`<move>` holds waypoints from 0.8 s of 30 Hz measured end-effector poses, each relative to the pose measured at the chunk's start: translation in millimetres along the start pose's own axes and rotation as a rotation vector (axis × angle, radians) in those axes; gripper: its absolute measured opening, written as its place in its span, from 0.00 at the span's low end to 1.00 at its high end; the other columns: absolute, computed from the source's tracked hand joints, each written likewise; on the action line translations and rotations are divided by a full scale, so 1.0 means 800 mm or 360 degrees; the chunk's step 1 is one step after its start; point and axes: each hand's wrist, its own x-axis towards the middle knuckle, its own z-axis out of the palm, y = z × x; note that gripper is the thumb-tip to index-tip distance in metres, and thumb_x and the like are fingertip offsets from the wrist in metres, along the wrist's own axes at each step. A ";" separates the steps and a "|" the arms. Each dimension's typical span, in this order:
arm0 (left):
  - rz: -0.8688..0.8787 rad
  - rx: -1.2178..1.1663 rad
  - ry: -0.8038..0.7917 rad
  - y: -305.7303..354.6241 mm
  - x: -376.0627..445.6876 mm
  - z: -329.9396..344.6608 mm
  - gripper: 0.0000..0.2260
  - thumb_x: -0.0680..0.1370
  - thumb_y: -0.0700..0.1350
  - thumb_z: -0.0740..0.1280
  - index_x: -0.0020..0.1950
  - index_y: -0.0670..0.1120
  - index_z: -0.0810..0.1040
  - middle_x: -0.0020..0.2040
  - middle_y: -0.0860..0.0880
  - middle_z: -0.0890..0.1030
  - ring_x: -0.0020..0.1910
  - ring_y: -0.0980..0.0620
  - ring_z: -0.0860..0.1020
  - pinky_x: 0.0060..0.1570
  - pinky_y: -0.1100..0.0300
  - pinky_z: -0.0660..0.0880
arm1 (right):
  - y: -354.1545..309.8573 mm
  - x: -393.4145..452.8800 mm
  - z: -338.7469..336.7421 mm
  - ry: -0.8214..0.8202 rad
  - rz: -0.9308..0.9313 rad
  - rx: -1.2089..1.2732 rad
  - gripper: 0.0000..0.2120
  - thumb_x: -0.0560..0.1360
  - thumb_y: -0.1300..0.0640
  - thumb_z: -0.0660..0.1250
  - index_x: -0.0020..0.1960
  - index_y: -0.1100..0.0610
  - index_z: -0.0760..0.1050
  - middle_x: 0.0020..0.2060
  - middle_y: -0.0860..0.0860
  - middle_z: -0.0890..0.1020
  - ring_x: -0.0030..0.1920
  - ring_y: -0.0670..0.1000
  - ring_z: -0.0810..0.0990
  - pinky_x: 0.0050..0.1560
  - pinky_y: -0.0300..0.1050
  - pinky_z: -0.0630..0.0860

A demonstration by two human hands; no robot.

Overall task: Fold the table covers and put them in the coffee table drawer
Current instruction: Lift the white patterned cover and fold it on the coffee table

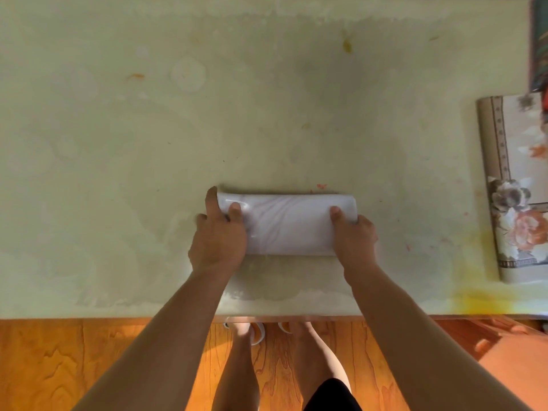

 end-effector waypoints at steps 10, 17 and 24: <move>0.0906 0.1087 0.0186 0.023 0.020 0.037 0.34 0.81 0.62 0.51 0.77 0.39 0.66 0.80 0.37 0.60 0.81 0.38 0.53 0.79 0.40 0.48 | -0.020 -0.017 -0.001 0.0475 -0.0585 -0.0813 0.28 0.76 0.47 0.68 0.73 0.53 0.64 0.66 0.54 0.66 0.65 0.59 0.66 0.63 0.55 0.67; 0.1240 0.1286 0.0046 0.032 0.035 0.040 0.30 0.83 0.56 0.46 0.83 0.43 0.51 0.83 0.42 0.48 0.82 0.37 0.47 0.78 0.38 0.48 | -0.040 0.021 0.029 0.0270 -0.1556 -0.1205 0.09 0.76 0.54 0.58 0.43 0.59 0.72 0.42 0.56 0.76 0.45 0.59 0.72 0.47 0.54 0.70; 0.1276 0.1114 -0.0052 0.028 0.046 0.036 0.29 0.82 0.56 0.54 0.81 0.43 0.62 0.80 0.44 0.63 0.80 0.44 0.59 0.74 0.42 0.59 | -0.035 0.037 0.043 0.0255 -0.1497 -0.1414 0.10 0.77 0.50 0.57 0.43 0.56 0.68 0.43 0.54 0.72 0.44 0.57 0.67 0.48 0.52 0.65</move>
